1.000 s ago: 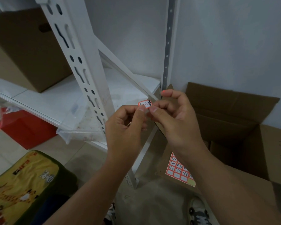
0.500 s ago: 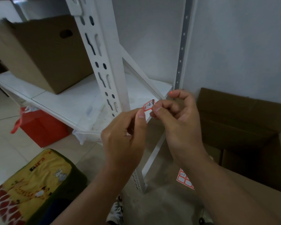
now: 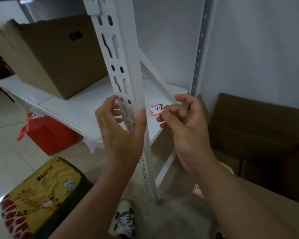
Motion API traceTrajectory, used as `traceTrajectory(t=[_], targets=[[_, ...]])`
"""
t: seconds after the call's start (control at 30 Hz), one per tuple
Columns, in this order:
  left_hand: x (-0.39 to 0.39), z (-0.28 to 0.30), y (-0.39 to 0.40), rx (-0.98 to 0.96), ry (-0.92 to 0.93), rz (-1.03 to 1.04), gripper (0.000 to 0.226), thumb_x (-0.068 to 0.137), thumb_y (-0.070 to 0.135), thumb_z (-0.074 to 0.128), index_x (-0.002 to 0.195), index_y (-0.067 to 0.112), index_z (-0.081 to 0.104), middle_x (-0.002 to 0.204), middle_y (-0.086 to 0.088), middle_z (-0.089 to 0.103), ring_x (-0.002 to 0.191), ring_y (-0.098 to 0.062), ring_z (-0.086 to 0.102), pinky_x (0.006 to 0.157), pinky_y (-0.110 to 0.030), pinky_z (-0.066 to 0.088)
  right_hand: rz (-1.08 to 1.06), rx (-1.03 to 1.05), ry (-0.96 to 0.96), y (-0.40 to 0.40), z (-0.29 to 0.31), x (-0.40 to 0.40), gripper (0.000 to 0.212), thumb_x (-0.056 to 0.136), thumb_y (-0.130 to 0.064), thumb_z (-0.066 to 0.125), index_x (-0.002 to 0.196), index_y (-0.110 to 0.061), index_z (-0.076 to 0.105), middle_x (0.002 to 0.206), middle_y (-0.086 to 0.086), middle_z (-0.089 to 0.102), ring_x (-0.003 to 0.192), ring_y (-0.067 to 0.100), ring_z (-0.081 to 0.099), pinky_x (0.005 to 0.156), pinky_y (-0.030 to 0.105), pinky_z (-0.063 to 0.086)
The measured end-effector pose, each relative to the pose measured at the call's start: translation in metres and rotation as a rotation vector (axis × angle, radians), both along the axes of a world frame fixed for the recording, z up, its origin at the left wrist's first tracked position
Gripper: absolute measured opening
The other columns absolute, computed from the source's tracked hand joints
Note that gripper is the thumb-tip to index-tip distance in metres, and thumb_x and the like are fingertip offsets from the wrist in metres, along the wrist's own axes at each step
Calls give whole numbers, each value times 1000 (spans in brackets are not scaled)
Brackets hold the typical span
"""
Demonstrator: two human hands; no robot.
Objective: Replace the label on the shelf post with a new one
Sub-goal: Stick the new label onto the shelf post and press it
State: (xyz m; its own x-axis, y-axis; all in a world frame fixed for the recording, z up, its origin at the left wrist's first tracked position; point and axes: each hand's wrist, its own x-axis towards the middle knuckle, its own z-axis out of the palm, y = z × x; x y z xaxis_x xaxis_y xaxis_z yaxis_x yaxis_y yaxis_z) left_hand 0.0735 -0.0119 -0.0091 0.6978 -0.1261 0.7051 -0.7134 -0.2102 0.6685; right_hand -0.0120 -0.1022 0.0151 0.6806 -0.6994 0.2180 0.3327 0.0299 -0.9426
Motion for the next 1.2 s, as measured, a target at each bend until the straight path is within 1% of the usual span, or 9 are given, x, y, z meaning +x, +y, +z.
traceTrajectory(t=[0.13,0.23,0.3,0.4,0.5,0.63,0.87,1.03,1.2], targets=[[-2,-2,1,-51,-50,5,59,86,32,67,129,11,33,120,-17,45,105,-16,49,84,-13,41,40,-38,23,1,1,-1,35,89,-11,63,115,-28,47,89,-3,72,83,11,71,78,24,58],[-9,0,2,-66,-141,61,43,85,30,59,111,-2,47,106,-19,49,97,-22,48,81,-20,38,84,-55,14,2,3,-2,33,90,-11,63,113,-28,47,90,-3,72,83,12,71,75,21,56],[-13,1,3,-47,-159,56,33,87,28,56,93,-5,57,92,-13,52,88,-16,46,76,-14,35,102,-71,11,4,5,-2,33,90,-11,63,112,-29,46,90,-2,71,84,11,71,75,21,56],[-15,0,5,-32,-145,0,26,90,22,56,83,-2,61,83,-4,53,79,-6,45,71,-8,35,104,-91,11,7,6,-2,33,90,-11,62,114,-27,46,91,0,70,85,10,70,78,23,57],[-13,-1,5,-32,-131,-32,22,89,17,57,80,-2,62,77,-10,57,74,-6,46,69,-6,37,115,-77,4,9,5,-1,31,92,-9,60,115,-24,47,91,2,68,87,13,71,83,31,58],[-11,-1,4,-48,-123,-39,20,89,14,57,79,-2,62,77,-7,56,72,2,46,68,-4,38,109,-60,1,11,5,3,30,92,-6,59,116,-22,47,90,1,68,86,15,72,84,39,58],[-11,0,0,-62,-105,-36,21,90,16,57,78,-1,59,77,-9,55,70,-12,50,62,-10,42,51,-90,22,13,5,8,28,92,-10,60,110,-28,48,93,0,68,86,10,71,80,35,59],[-11,0,0,-44,-100,-44,22,90,18,56,78,0,58,77,-7,53,71,-9,47,64,-8,41,48,-89,9,13,5,11,27,92,-8,60,108,-26,48,91,2,67,83,10,71,77,32,60],[-9,-1,1,-28,-101,-51,19,89,17,57,78,1,58,77,-6,52,70,-7,46,64,-7,40,35,-87,-1,13,5,13,27,91,-8,61,109,-24,49,91,1,68,82,8,71,70,23,59]])
